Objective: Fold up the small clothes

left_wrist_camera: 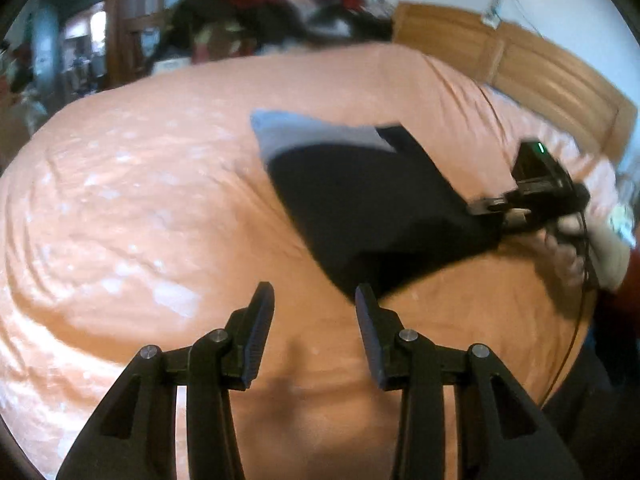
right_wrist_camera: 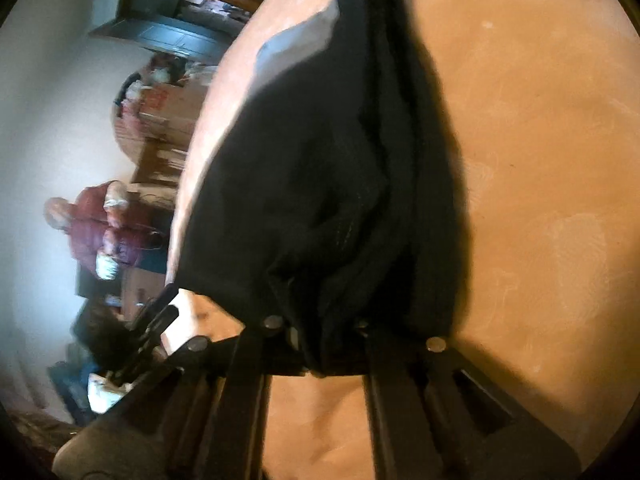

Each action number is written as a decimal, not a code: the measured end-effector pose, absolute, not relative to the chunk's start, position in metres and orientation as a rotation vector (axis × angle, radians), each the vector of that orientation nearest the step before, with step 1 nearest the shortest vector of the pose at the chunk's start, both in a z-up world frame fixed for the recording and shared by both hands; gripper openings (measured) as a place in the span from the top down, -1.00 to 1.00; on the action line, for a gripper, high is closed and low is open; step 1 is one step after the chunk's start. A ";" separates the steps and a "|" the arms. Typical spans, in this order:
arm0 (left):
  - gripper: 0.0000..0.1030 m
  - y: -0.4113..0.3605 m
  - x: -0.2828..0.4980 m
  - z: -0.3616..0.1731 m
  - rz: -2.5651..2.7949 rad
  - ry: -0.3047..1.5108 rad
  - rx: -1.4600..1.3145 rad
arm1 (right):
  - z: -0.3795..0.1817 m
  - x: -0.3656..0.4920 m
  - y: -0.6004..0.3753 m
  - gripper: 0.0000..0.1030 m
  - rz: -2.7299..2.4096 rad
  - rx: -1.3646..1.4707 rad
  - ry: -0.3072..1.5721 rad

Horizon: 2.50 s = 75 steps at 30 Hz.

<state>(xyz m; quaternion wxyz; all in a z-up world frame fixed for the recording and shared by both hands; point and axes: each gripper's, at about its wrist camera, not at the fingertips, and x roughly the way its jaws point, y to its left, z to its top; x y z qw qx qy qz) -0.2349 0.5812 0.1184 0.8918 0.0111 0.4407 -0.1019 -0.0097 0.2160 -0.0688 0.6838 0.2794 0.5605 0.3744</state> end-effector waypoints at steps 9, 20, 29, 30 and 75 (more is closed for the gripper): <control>0.14 0.537 -0.222 0.095 -0.287 0.921 0.069 | -0.089 0.000 0.187 0.97 0.815 0.731 1.215; 0.06 0.516 -0.175 0.067 -0.113 0.921 0.226 | -0.090 -0.005 0.178 0.98 0.805 0.732 1.190; 0.13 0.508 -0.206 0.050 -0.199 0.862 0.628 | -0.097 -0.007 0.180 1.00 0.804 0.699 1.164; 0.17 0.511 -0.211 0.056 -0.217 0.865 0.594 | -0.098 -0.006 0.179 1.00 0.812 0.704 1.160; 0.24 0.585 0.092 0.044 -0.151 1.009 0.154 | -0.101 -0.019 0.177 1.00 0.863 0.725 1.074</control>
